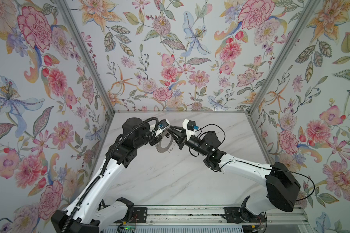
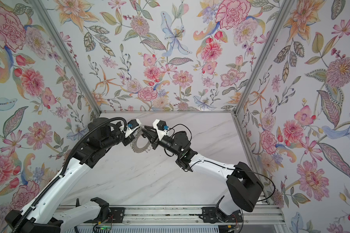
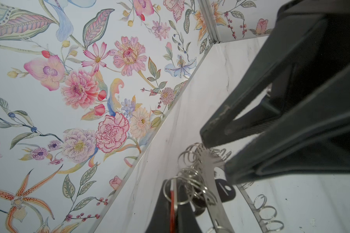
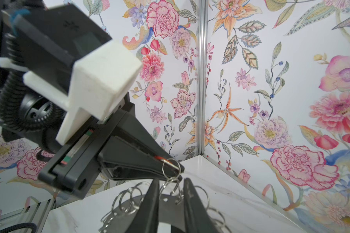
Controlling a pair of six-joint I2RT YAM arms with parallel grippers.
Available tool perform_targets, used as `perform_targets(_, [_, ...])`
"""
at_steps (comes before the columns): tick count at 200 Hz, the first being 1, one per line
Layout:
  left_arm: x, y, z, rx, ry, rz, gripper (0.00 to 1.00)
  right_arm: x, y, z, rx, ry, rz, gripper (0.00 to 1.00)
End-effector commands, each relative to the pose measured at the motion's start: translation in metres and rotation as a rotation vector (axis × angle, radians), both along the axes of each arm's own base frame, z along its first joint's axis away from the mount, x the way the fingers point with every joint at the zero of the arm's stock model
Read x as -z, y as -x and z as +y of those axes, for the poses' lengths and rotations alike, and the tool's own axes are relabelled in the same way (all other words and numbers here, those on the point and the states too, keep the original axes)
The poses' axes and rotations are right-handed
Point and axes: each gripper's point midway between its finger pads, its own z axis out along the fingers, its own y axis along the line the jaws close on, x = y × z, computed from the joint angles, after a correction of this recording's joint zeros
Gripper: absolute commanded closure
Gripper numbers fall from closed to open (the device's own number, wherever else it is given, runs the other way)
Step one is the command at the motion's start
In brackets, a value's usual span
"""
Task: Remove the keys from the keyring
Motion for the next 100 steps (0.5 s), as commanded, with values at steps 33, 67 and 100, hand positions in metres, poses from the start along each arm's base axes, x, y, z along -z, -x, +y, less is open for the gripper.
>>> perform_targets(33, [-0.019, 0.000, 0.010, -0.029, -0.020, -0.053, 1.00, 0.014, -0.003, -0.005, 0.042, 0.056, 0.036, 0.72])
perform_targets(67, [-0.013, -0.003, 0.013, -0.050, -0.044, -0.044, 1.00, 0.023, 0.001, 0.005, 0.079, 0.133, 0.095, 0.72])
perform_targets(100, [-0.004, -0.005, 0.012, -0.048, -0.070, -0.033, 1.00, 0.028, 0.004, 0.012, 0.096, 0.143, 0.122, 0.71])
